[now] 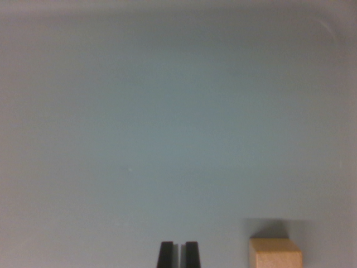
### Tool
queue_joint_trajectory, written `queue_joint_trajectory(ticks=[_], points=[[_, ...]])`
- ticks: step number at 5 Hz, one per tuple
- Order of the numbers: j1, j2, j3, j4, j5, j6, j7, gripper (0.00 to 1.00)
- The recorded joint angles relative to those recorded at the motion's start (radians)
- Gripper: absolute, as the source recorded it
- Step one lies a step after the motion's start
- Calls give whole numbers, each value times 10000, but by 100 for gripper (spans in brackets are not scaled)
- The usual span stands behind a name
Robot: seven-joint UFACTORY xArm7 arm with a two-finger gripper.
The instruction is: Push wooden cube
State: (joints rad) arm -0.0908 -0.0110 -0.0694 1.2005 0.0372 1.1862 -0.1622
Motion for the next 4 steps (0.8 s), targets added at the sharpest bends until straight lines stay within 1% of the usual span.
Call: queue_joint_trajectory(ticks=[1,2,3,4], points=[[-73,-18,-119,-457,3,-438,-216,0],[-73,-18,-119,-457,3,-438,-216,0],[-148,-37,-241,-923,7,-885,-437,0],[-148,-37,-241,-923,7,-885,-437,0]])
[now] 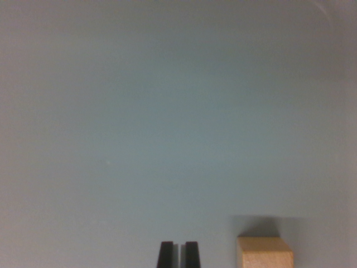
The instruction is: Push wooden cube
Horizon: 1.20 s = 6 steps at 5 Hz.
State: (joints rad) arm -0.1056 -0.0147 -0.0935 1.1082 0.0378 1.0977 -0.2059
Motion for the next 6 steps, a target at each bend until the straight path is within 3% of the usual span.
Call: queue_joint_trajectory(ticks=[1,2,3,4,5,6], points=[[-76,-19,-123,-473,3,-453,-224,0],[-76,-19,-123,-473,3,-453,-224,0],[-151,-38,-247,-947,7,-907,-448,0],[-151,-38,-247,-947,7,-907,-448,0],[-227,-57,-371,-1420,10,-1361,-672,0],[-227,-57,-371,-1420,10,-1361,-672,0]])
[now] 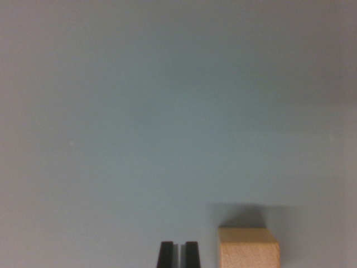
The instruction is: Push wooden cube
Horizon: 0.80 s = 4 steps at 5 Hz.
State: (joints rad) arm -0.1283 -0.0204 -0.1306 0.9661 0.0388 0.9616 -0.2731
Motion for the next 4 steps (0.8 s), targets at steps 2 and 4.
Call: queue_joint_trajectory(ticks=[2,4], points=[[-72,-18,-117,-447,3,-428,-211,0],[-150,-38,-244,-935,7,-896,-442,0]])
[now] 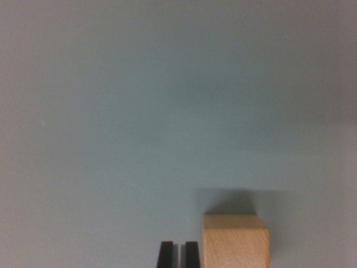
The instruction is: Push wooden cube
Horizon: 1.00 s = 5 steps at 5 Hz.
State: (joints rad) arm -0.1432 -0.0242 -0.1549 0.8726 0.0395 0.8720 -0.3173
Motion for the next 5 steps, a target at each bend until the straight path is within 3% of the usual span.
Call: queue_joint_trajectory(ticks=[1,2,3,4,5], points=[[-71,-18,-116,-445,3,-427,-211,0],[-71,-18,-116,-445,3,-427,-211,0],[-142,-36,-231,-886,6,-849,-419,0],[-142,-36,-231,-886,6,-849,-419,0],[-210,-53,-343,-1313,9,-1258,-621,0]])
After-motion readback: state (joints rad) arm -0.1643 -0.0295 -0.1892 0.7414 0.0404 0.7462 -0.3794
